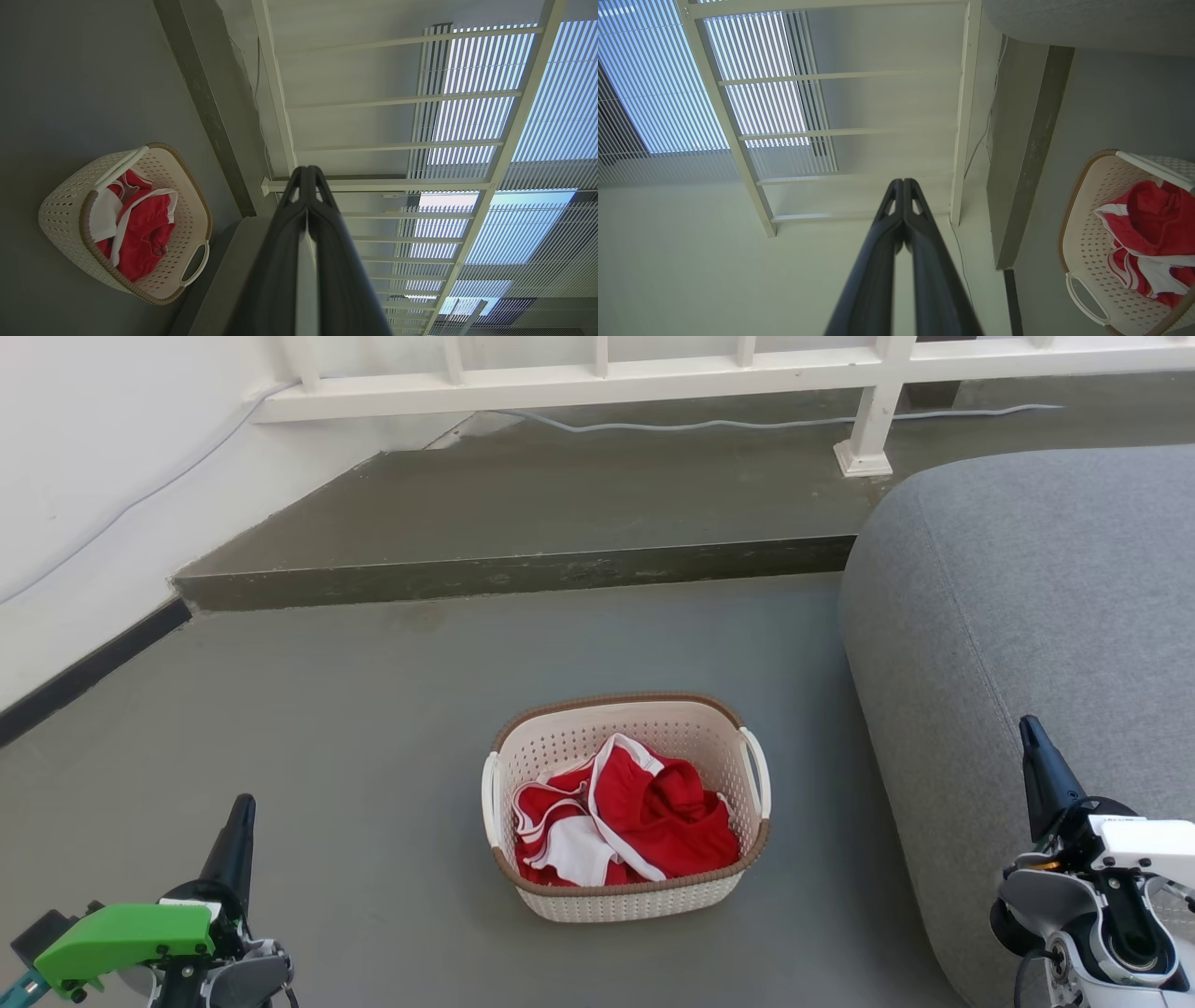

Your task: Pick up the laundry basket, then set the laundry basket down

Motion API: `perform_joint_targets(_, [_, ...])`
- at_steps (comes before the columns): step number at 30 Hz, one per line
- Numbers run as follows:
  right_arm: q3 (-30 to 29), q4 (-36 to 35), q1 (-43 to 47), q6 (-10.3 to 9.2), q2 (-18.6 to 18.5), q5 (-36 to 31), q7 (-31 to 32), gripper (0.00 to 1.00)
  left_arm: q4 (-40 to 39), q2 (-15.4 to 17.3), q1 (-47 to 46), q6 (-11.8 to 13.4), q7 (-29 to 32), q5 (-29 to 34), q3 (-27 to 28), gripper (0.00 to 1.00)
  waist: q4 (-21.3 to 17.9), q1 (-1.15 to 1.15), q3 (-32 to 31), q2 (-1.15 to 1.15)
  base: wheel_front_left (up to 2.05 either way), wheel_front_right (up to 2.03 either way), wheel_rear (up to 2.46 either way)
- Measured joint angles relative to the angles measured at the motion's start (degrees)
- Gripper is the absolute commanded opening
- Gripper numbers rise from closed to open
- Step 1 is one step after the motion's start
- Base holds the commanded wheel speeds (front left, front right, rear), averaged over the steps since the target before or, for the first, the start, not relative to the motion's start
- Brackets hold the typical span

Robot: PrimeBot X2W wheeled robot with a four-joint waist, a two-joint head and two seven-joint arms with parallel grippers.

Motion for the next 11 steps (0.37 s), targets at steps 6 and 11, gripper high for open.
perform_joint_targets(6, [0.0, 0.0, 0.0, 0.0, 0.0, 0.0, 0.0, 0.0, 0.0, -0.1, 0.0, 0.0, 0.0, 0.0, 0.0, 0.0, 0.0, 0.0, 0.0, 0.0, 0.0, 0.0, 0.0])
perform_joint_targets(11, [0.0, 0.0, 0.0, 0.0, 0.0, 0.0, 0.0, 0.0, 0.1, -0.2, 0.0, 0.0, 0.0, 0.0, 0.0, 0.0, 0.0, 0.0, 0.0, 0.0, 0.0, 0.0, 0.0])
